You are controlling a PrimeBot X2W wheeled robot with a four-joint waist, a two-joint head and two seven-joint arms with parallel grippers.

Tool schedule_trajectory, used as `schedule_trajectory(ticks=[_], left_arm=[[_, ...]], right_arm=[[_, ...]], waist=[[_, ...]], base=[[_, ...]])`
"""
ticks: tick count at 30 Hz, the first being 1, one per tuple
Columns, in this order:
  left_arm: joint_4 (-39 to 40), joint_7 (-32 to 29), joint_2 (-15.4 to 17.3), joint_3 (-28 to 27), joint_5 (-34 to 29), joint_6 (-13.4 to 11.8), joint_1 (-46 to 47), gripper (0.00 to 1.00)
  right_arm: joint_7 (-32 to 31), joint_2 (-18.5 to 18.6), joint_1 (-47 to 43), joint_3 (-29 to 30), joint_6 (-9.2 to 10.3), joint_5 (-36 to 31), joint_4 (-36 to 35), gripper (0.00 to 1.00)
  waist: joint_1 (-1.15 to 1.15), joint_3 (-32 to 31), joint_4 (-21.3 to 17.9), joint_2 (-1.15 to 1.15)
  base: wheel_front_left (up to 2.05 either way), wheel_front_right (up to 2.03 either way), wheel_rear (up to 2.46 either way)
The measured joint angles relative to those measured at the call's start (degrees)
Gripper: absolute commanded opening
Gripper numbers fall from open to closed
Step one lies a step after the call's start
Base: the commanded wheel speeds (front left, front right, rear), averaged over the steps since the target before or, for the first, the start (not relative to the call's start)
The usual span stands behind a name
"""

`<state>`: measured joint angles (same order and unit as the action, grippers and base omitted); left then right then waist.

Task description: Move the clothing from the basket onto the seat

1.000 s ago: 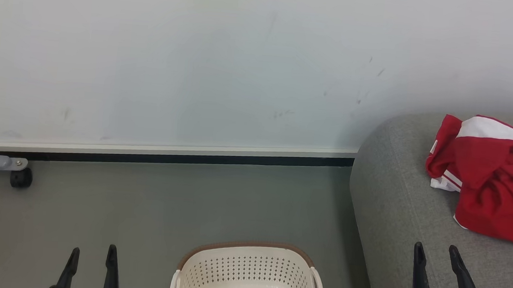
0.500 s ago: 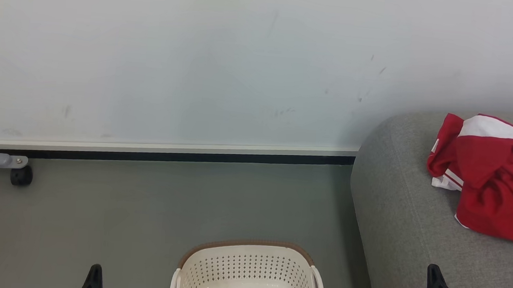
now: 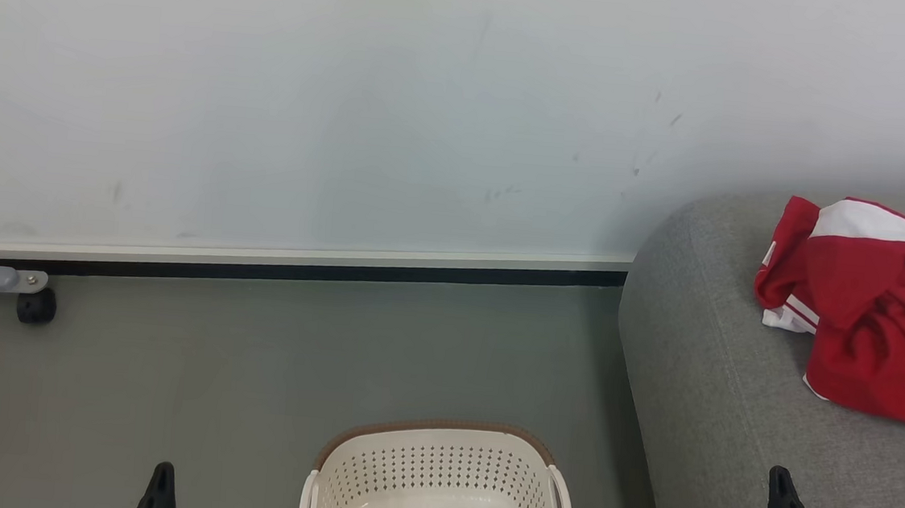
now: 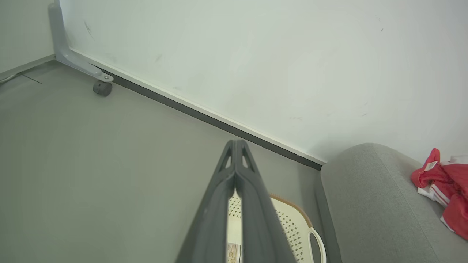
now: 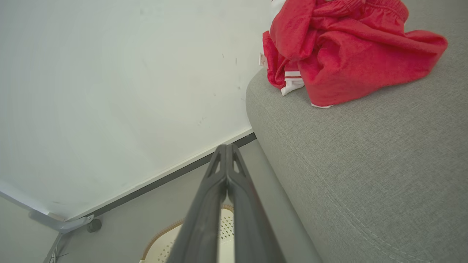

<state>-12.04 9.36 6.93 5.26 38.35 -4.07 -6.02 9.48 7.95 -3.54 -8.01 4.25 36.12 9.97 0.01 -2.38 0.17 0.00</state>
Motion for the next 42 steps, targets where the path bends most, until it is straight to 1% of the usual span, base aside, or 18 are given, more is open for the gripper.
schedule_trajectory(ticks=[14,18,22,25,27,33,36,37,42], left_arm=[[-0.76,-3.1,-0.8,-1.9,9.31,1.66,1.51,0.0],[-1.02,-3.8,-0.97,-2.61,12.34,2.57,2.31,0.0],[-1.4,-4.83,-1.26,-3.05,15.37,3.14,2.5,0.0],[-1.58,-5.14,-1.43,-3.33,16.29,3.23,2.78,0.0],[-1.67,-5.6,-1.56,-3.57,18.09,3.64,3.33,0.0],[-1.98,-6.83,-1.77,-4.5,22.28,4.58,3.87,0.0],[-2.14,-7.33,-1.96,-4.83,23.83,4.68,4.6,0.0],[-2.22,-7.89,-2.07,-5.08,25.65,5.15,4.81,0.0],[-2.61,-8.84,-2.37,-5.76,29.16,5.76,5.28,0.0]], right_arm=[[-3.05,-1.05,1.71,2.9,-1.82,10.17,1.36,0.0],[-4.1,-1.38,1.99,3.76,-2.44,12.91,1.65,0.0],[-4.9,-1.56,2.19,4.53,-3.09,15.88,1.96,0.0],[-5.41,-1.71,2.53,4.98,-3.26,17.37,2.18,0.0],[-5.65,-1.83,3.05,5.42,-3.76,18.83,2.3,0.0],[-6.97,-2.3,3.3,6.56,-4.34,23.12,3.05,0.0],[-7.49,-2.45,3.69,7.22,-4.86,25.32,3.3,0.0],[-7.98,-2.55,4.24,7.64,-5.16,26.69,3.41,0.0],[-8.99,-3.01,4.43,8.6,-5.99,30.28,3.85,0.0]], waist=[[0.0,0.45,-0.03,0.0],[0.0,0.58,-0.04,0.0],[0.0,0.71,-0.04,0.0],[0.0,0.78,-0.05,0.0],[0.0,0.84,-0.06,0.0],[0.0,1.04,-0.07,0.0],[0.0,1.13,-0.07,0.0],[0.0,1.2,-0.08,0.0],[0.0,1.36,-0.09,0.0]], base=[[0.0,0.0,0.0],[0.0,0.0,0.0],[0.0,0.0,0.0],[0.0,0.0,0.0],[0.0,0.0,0.0],[0.0,0.0,0.0],[0.0,0.0,0.0],[0.0,0.0,0.0],[0.0,0.0,0.0]])
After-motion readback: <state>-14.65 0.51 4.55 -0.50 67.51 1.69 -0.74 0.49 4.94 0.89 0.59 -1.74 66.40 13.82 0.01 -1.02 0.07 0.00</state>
